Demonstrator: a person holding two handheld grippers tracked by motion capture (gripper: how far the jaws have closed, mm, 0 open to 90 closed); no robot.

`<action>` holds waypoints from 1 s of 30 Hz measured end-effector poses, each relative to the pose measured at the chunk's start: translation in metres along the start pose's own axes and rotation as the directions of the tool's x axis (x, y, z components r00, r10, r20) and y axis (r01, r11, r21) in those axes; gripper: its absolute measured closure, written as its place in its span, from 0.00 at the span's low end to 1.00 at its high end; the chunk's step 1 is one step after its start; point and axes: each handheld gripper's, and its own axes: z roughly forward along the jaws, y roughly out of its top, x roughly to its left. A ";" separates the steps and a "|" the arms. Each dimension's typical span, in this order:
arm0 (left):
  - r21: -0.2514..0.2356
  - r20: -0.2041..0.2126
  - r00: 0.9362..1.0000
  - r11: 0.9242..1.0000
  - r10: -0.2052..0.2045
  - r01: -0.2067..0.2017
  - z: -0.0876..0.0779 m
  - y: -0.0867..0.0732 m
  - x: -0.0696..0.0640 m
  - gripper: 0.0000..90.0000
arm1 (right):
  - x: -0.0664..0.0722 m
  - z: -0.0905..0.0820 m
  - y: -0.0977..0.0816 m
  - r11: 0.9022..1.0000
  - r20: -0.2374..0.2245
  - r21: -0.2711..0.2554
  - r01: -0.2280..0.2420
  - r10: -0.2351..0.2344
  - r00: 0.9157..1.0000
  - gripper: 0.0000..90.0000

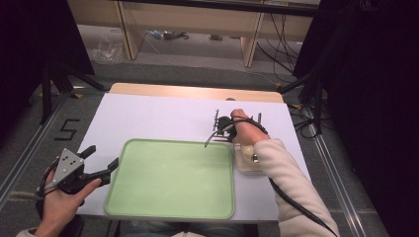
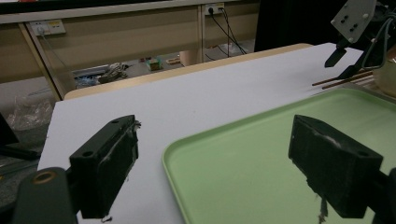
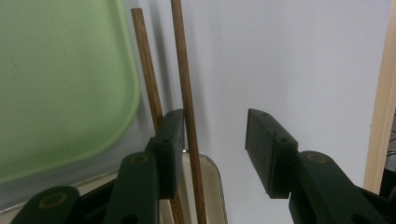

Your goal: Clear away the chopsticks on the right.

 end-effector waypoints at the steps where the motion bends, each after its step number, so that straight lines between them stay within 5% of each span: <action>1: 0.000 0.000 1.000 1.000 0.000 0.000 0.000 0.000 0.000 0.17 | 0.000 0.000 0.000 1.000 0.000 0.000 0.000 0.000 1.000 0.65; 30: 0.001 -0.003 1.000 1.000 -0.006 0.006 0.000 0.000 0.001 0.17 | 0.000 0.004 0.005 0.999 -0.015 0.020 0.042 -0.042 0.999 0.69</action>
